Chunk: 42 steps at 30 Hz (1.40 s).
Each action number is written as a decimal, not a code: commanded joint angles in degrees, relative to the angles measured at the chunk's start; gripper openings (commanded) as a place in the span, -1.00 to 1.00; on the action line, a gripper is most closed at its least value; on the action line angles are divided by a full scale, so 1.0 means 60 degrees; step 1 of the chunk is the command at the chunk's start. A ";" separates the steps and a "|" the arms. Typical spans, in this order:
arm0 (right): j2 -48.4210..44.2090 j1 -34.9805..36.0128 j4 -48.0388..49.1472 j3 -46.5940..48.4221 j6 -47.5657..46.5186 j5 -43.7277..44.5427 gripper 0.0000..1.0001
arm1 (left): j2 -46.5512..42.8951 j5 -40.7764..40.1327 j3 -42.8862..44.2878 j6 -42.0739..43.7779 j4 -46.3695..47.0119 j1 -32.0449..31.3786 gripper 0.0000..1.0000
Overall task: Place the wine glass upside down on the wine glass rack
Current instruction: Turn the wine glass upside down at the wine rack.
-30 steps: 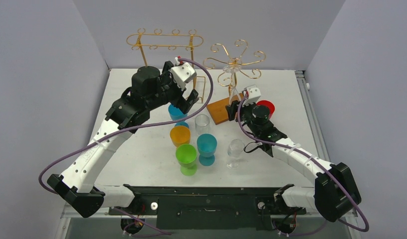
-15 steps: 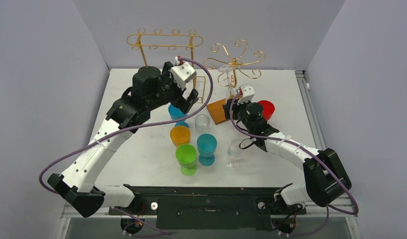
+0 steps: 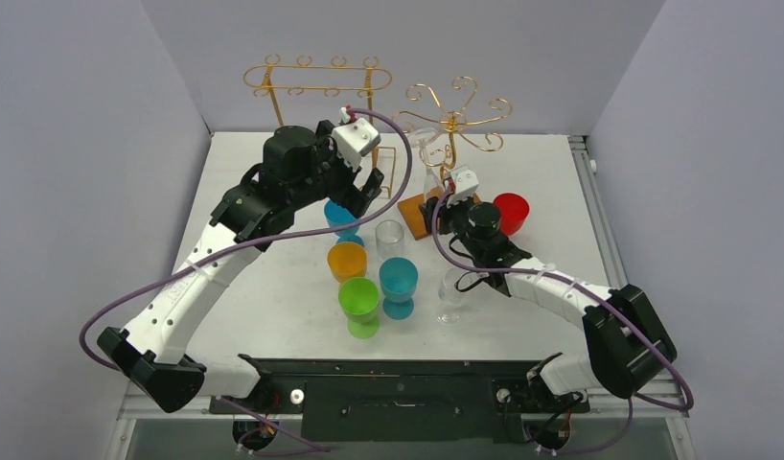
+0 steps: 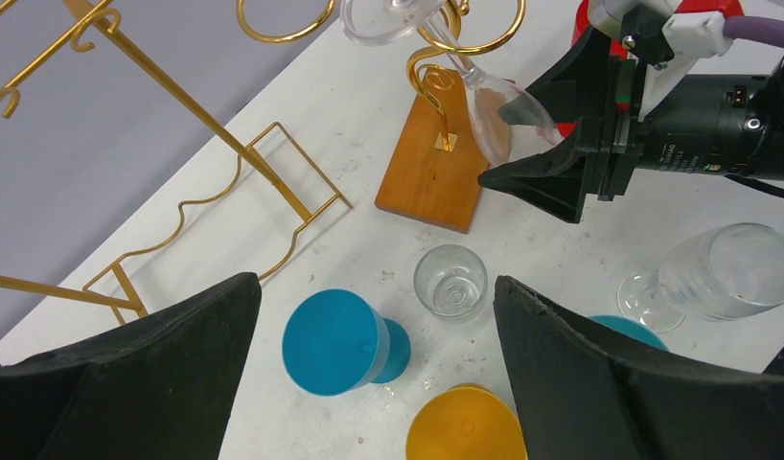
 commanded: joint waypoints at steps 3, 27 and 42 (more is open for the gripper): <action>-0.0592 0.0147 0.1361 -0.0484 -0.0598 -0.0268 -0.66 | 0.0118 -0.0374 0.0622 -0.0214 -0.0057 -0.0001 0.78; -0.0313 0.0124 0.3767 -0.1819 0.0312 0.0202 -0.53 | 0.0632 -0.1061 0.1212 -0.0451 -0.0402 -0.0055 0.79; -0.0030 0.0007 0.4183 -0.2132 0.0639 0.0202 0.46 | 0.0990 -0.0979 0.1668 -0.0540 -0.0388 -0.0059 0.90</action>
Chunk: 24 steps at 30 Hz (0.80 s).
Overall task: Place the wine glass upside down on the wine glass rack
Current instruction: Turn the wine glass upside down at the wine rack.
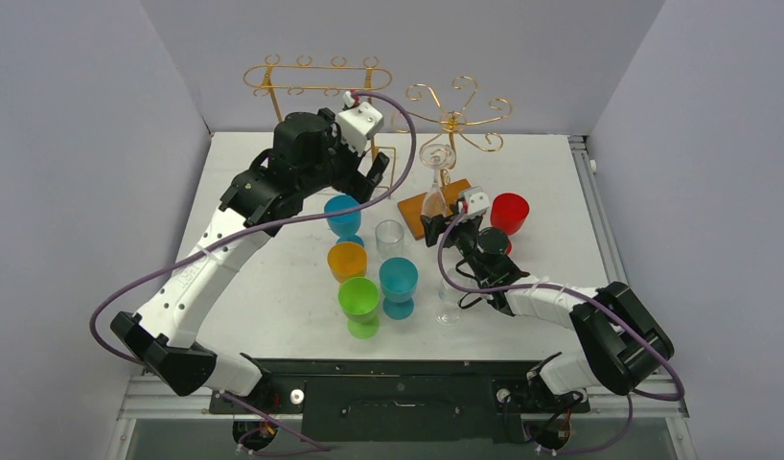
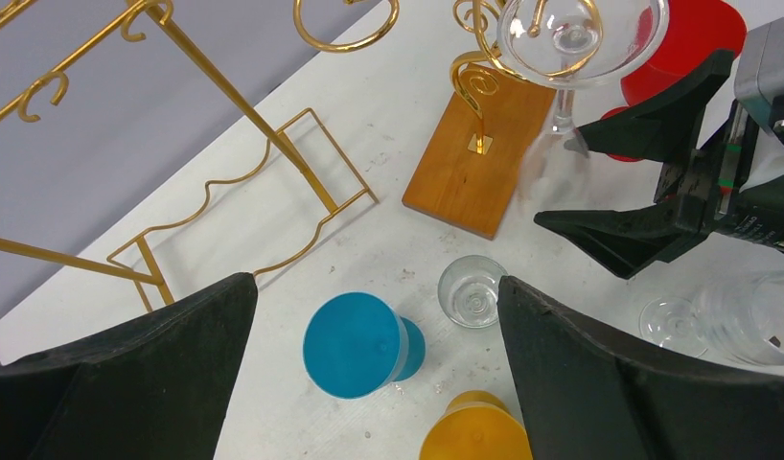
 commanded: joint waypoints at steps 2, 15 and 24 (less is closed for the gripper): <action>-0.0391 -0.0135 0.0289 0.0118 0.0143 -0.0095 0.47 | 0.0202 0.0030 0.0628 -0.0212 0.0136 -0.0041 0.91; -0.4129 -0.0714 -0.3979 0.0670 0.0189 -0.1399 0.53 | 0.0487 0.0371 0.1171 -0.0350 -0.0230 0.0028 0.95; -0.5094 -0.1968 -0.8184 0.4042 0.0948 -0.1548 0.49 | 0.1006 0.0112 0.1415 -0.0520 -0.0066 0.0082 0.90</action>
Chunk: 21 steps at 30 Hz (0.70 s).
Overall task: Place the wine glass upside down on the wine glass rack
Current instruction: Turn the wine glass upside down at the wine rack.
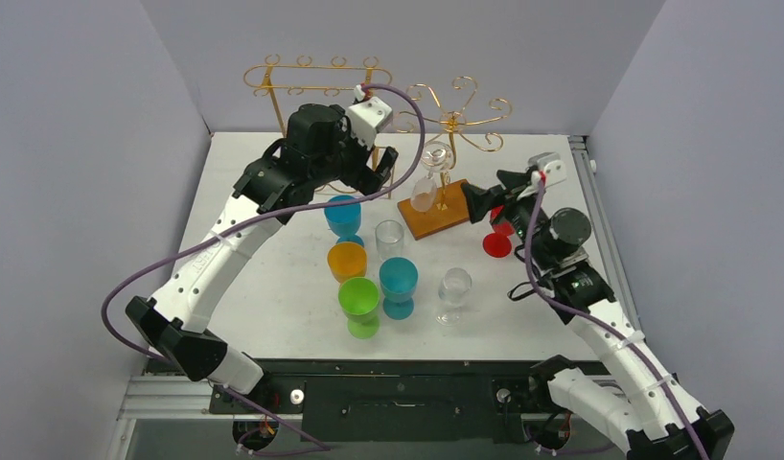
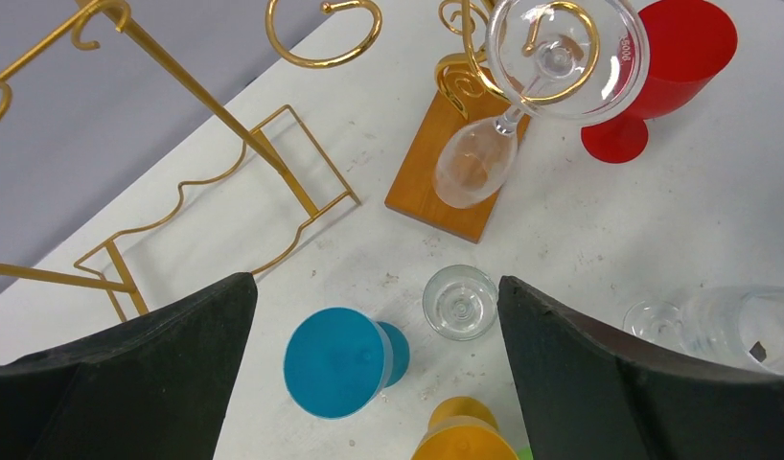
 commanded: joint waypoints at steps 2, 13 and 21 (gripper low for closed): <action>0.0693 -0.1318 -0.2555 0.2858 0.0972 -0.0044 0.48 | 0.0404 -0.0135 0.0862 -0.0346 0.0182 0.0130 0.86; 0.4391 -0.2732 -0.4022 0.7258 0.1735 0.0777 0.45 | 0.1350 -0.0879 0.1761 0.0053 0.0593 0.0312 0.57; 0.6665 -0.3290 -0.4670 0.9563 0.2019 0.0020 0.39 | 0.2380 -0.0557 0.2956 0.0277 0.0355 0.0388 0.55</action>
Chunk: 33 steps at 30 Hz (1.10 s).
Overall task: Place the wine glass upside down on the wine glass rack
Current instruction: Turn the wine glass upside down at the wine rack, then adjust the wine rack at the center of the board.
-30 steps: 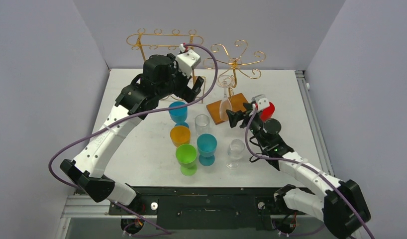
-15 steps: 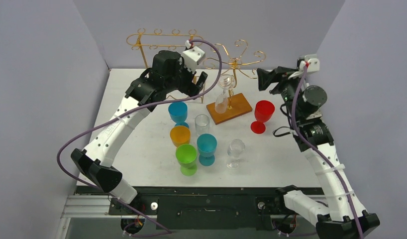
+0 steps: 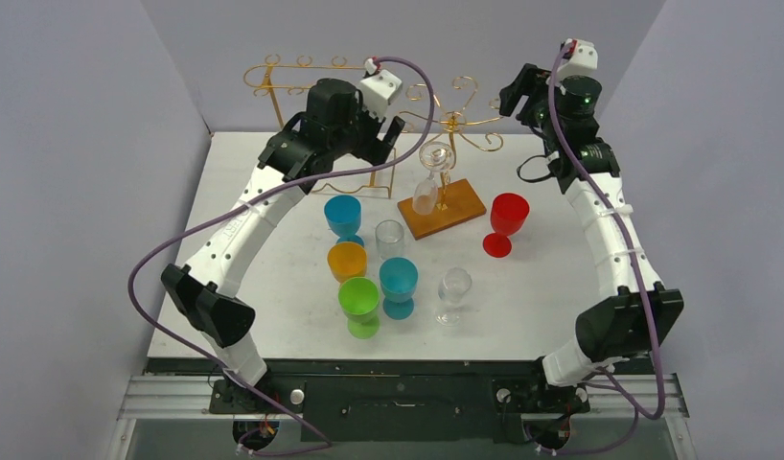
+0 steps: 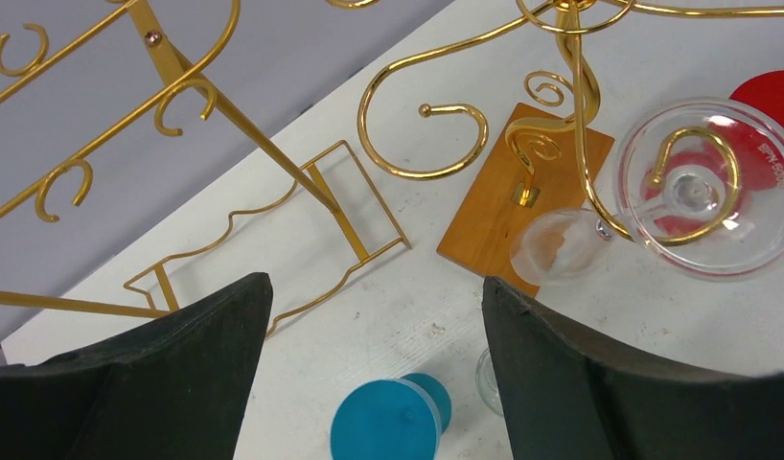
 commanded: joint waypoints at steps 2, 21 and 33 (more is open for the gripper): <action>0.0804 -0.0410 -0.0238 0.1273 0.0488 -0.0764 0.36 | 0.0639 0.0219 0.1274 0.0278 0.0065 0.0078 0.54; 0.2321 -0.0736 0.0673 0.1508 0.1950 -0.2716 -0.24 | 0.2126 0.0370 0.2727 0.0685 -0.0315 0.0231 0.53; 0.1268 -0.0756 0.1332 -0.0223 0.2313 -0.2267 -0.72 | 0.3524 0.0446 0.4621 0.0997 -0.0920 0.0290 0.54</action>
